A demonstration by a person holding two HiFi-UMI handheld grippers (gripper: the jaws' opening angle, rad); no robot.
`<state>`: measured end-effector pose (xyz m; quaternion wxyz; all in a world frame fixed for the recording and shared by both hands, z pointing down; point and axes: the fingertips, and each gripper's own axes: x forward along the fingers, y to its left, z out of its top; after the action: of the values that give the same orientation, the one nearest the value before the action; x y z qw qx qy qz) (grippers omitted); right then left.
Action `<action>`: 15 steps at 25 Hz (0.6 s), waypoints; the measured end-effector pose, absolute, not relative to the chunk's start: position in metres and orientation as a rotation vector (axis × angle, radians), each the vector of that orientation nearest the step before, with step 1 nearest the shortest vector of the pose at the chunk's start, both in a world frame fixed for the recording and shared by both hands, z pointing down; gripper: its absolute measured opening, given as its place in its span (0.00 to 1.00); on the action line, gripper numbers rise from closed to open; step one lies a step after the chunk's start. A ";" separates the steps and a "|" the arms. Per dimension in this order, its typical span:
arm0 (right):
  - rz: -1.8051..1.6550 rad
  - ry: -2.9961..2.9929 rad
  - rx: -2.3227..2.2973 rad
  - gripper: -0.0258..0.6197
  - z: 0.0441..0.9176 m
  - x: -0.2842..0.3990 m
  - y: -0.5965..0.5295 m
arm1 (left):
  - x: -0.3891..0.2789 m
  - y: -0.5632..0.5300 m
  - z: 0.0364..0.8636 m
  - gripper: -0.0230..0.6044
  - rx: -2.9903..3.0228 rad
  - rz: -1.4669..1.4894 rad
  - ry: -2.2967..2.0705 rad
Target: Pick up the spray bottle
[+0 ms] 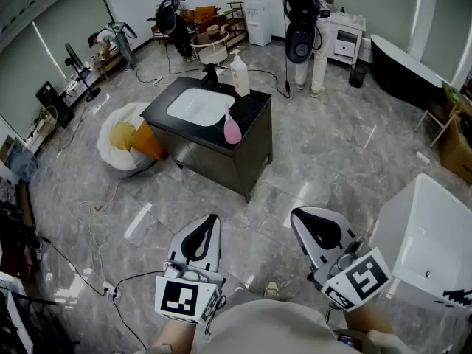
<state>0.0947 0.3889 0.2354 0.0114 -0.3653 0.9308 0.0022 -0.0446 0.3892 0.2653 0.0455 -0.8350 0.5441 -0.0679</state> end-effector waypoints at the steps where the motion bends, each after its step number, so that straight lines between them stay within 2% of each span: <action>1: 0.001 2.900 -1.140 0.09 0.235 0.096 0.389 | -0.043 0.389 0.264 0.07 -2.554 -0.203 1.657; 15: -0.012 2.935 -1.161 0.08 0.243 0.109 0.388 | -0.033 0.392 0.264 0.07 -2.588 -0.154 1.688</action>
<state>0.1087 0.3882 0.2429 -0.0073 -0.3678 0.9299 -0.0037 -0.0327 0.3919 0.2638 0.0238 -0.8363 0.5455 -0.0498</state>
